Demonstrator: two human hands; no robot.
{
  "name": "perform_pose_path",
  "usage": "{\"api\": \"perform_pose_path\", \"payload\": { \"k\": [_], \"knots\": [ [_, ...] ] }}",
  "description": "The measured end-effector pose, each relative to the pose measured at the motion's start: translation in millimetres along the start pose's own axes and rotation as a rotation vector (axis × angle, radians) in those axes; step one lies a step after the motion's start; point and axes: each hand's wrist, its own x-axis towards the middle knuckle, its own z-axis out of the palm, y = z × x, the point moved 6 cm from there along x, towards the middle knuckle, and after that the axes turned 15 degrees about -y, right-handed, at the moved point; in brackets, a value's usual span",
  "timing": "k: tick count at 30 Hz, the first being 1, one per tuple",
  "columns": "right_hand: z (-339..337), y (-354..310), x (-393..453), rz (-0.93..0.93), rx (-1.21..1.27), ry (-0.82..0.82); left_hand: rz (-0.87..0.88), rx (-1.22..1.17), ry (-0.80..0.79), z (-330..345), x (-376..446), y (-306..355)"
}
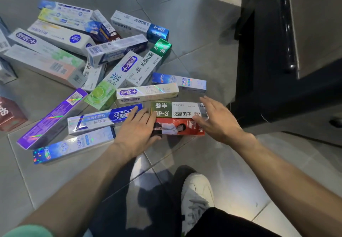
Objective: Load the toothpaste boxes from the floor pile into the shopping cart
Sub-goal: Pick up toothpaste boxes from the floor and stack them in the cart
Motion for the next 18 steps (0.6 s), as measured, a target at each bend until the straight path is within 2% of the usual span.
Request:
{"api": "perform_pose_path", "payload": {
  "k": [9, 14, 18],
  "knots": [
    [-2.1, -7.5, 9.6, -0.01, -0.031, -0.033, 0.169, -0.113, 0.216, -12.3, -14.6, -4.2],
    [-5.2, -11.9, 20.2, -0.002, -0.021, -0.04, 0.228, -0.331, 0.138, -28.2, -27.0, -40.2],
    [6.3, -20.0, 30.0, -0.046, -0.095, -0.092, 0.27, -0.297, 0.144, -38.5, -39.0, -69.8]
  ]
}}
